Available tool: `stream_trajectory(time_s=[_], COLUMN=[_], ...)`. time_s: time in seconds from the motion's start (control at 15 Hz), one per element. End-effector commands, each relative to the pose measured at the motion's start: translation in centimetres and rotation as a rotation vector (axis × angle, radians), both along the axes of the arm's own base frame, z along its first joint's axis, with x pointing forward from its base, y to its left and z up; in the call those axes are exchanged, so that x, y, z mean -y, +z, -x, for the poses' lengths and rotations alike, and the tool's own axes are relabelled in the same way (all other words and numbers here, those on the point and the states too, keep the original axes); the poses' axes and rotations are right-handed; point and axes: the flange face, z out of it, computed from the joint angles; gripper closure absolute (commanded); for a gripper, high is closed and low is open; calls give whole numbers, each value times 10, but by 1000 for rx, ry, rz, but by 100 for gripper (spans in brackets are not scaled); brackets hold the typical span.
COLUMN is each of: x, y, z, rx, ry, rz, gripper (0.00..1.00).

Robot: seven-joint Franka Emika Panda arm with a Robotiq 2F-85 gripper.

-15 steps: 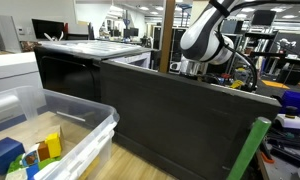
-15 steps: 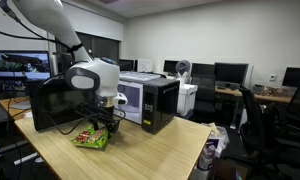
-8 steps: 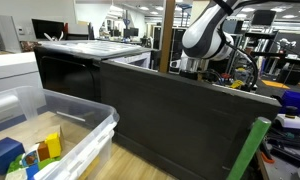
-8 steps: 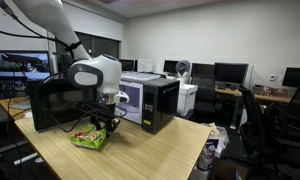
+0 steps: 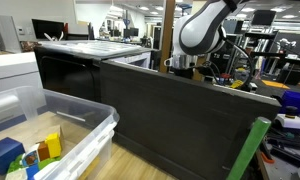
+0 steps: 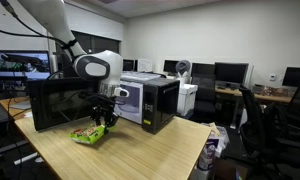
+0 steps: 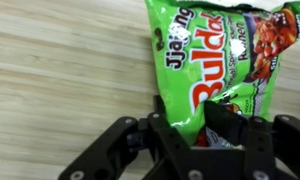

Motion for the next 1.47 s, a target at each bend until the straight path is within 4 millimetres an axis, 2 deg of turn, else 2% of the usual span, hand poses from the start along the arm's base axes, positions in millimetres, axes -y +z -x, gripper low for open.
stream_trajectory(time_s=[0.0, 0.27, 0.47, 0.53, 0.6, 0.67, 0.73, 1.07, 1.13, 1.4], x=[0, 1, -2, -3, -4, -5, -4, 3, 5, 15], y=[33, 71, 83, 84, 83, 78, 74, 46, 41, 25], z=[-11, -27, -30, -30, -29, -28, -25, -6, -3, 7], rx=[13, 63, 90, 118, 136, 144, 151, 163, 163, 177], ry=[-38, -53, -33, -24, -15, -15, -21, -47, -55, -98], rz=[21, 22, 26, 12, 8, 13, 9, 12, 6, -6], gripper=[82, 82, 82, 75, 33, 38, 38, 6, 2, 0])
